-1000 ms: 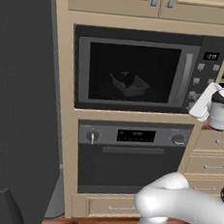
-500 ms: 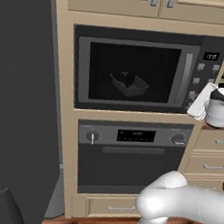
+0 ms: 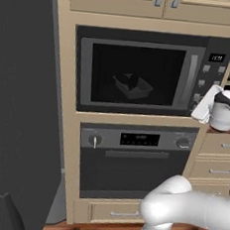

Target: Place the tupperware containing the steak and sweet potato meal in the microwave. Close the microwave door and press the start button to reheat the meal.

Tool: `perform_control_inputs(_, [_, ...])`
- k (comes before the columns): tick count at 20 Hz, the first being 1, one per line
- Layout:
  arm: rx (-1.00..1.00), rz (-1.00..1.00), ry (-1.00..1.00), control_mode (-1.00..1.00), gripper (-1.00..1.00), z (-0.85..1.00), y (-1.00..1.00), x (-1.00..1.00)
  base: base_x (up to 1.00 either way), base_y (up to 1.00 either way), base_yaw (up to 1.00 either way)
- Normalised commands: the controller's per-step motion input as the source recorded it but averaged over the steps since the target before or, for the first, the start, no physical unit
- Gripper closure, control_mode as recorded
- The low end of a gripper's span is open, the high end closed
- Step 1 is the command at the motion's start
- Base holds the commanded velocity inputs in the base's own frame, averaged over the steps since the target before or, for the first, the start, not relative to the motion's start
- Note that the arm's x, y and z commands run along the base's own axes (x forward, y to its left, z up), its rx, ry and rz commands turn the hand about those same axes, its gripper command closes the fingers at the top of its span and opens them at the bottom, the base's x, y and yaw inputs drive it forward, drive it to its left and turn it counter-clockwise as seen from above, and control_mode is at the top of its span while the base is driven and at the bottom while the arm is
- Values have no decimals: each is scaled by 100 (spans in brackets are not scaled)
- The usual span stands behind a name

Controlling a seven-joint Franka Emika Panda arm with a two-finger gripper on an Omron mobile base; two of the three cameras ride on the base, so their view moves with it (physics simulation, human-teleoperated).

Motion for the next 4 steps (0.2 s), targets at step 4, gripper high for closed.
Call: perform_control_inputs(4, [0,-16,3,-100,100,0,0,62,0,0,0])
